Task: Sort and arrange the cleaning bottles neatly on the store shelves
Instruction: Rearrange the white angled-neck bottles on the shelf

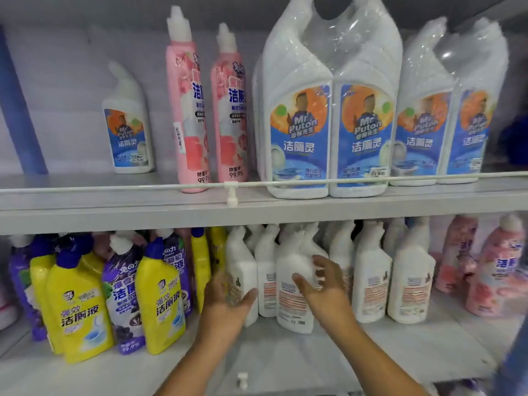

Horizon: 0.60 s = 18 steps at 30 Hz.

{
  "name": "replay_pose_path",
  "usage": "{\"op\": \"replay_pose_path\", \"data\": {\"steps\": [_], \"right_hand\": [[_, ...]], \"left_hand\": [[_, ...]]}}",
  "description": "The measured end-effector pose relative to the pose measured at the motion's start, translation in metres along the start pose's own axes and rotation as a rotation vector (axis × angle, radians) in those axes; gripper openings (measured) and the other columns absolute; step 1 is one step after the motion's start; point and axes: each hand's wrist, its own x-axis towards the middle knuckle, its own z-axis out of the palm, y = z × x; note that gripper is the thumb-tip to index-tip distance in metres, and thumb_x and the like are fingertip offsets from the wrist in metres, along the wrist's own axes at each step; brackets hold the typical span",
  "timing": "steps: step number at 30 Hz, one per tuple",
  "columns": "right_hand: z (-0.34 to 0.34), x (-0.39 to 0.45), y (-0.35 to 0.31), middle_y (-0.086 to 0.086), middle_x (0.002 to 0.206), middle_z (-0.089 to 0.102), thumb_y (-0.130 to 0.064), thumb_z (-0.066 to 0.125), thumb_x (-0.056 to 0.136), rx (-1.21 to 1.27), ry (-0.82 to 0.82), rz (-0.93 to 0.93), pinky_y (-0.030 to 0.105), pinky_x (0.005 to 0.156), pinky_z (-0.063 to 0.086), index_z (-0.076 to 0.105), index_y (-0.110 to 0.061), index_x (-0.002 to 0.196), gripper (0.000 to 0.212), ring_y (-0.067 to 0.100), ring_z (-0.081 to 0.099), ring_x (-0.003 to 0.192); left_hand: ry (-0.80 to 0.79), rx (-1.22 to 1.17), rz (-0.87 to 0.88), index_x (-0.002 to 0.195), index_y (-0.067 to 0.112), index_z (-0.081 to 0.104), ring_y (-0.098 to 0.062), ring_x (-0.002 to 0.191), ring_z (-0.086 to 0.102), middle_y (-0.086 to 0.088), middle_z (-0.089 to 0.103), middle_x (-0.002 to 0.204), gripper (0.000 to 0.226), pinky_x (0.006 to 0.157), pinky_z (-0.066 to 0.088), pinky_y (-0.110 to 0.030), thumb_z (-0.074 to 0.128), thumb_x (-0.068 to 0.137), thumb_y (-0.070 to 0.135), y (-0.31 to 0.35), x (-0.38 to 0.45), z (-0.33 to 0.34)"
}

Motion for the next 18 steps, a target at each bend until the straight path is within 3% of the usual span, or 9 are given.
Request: {"op": "replay_pose_path", "data": {"steps": [2, 4, 8, 12, 15, 18], "right_hand": [[0.011, 0.005, 0.002, -0.012, 0.118, 0.057, -0.032, 0.082, 0.083, -0.050, 0.003, 0.012, 0.018, 0.089, 0.052, 0.051, -0.029, 0.128, 0.055, 0.004, 0.059, 0.104], [0.017, 0.003, 0.008, -0.017, 0.112, 0.062, -0.025, 0.082, 0.084, 0.018, -0.114, 0.116, 0.008, 0.076, 0.050, 0.046, -0.035, 0.125, 0.056, -0.005, 0.062, 0.100], [0.026, -0.008, 0.030, -0.018, 0.110, 0.068, -0.026, 0.083, 0.081, -0.035, -0.204, 0.221, 0.009, 0.066, 0.050, 0.048, -0.038, 0.120, 0.053, 0.004, 0.067, 0.102], [0.027, -0.019, 0.045, -0.024, 0.110, 0.069, -0.030, 0.087, 0.074, -0.030, -0.170, 0.233, 0.016, 0.081, 0.054, 0.053, -0.042, 0.121, 0.059, 0.000, 0.066, 0.104], [0.030, -0.025, 0.043, -0.022, 0.111, 0.072, -0.034, 0.088, 0.071, -0.014, -0.227, 0.255, 0.027, 0.090, 0.058, 0.055, -0.045, 0.123, 0.063, 0.000, 0.068, 0.105], [0.041, -0.034, 0.032, -0.018, 0.112, 0.073, -0.026, 0.088, 0.075, 0.053, -0.290, 0.255, 0.018, 0.075, 0.058, 0.056, -0.041, 0.124, 0.061, 0.003, 0.069, 0.104]], "left_hand": [[-0.044, 0.006, 0.023, 0.139, 0.029, 0.044, -0.013, 0.119, 0.060, 0.008, 0.058, 0.131, 0.092, 0.099, 0.054, -0.041, 0.090, 0.062, 0.050, -0.007, 0.019, 0.007], [-0.061, 0.010, 0.016, 0.138, 0.022, 0.046, -0.016, 0.115, 0.063, 0.004, 0.061, 0.126, 0.097, 0.096, 0.055, -0.039, 0.092, 0.056, 0.047, -0.005, 0.035, 0.015], [-0.033, 0.002, 0.051, 0.130, 0.026, 0.049, -0.015, 0.108, 0.066, 0.006, 0.066, 0.118, 0.087, 0.093, 0.057, -0.039, 0.094, 0.056, 0.041, -0.004, 0.045, 0.020], [-0.097, -0.002, -0.002, 0.133, 0.040, 0.040, -0.014, 0.107, 0.061, 0.015, 0.060, 0.116, 0.089, 0.087, 0.049, -0.033, 0.093, 0.062, 0.031, -0.010, 0.026, 0.004], [0.014, 0.019, 0.010, 0.136, 0.038, 0.042, -0.021, 0.093, 0.061, 0.010, 0.059, 0.102, 0.091, 0.080, 0.044, -0.030, 0.089, 0.063, 0.010, -0.017, -0.003, -0.023], [0.075, -0.019, -0.036, 0.128, 0.028, 0.053, -0.019, 0.080, 0.061, 0.003, 0.063, 0.093, 0.071, 0.063, 0.043, -0.028, 0.084, 0.069, 0.004, -0.022, -0.018, -0.056]]}}
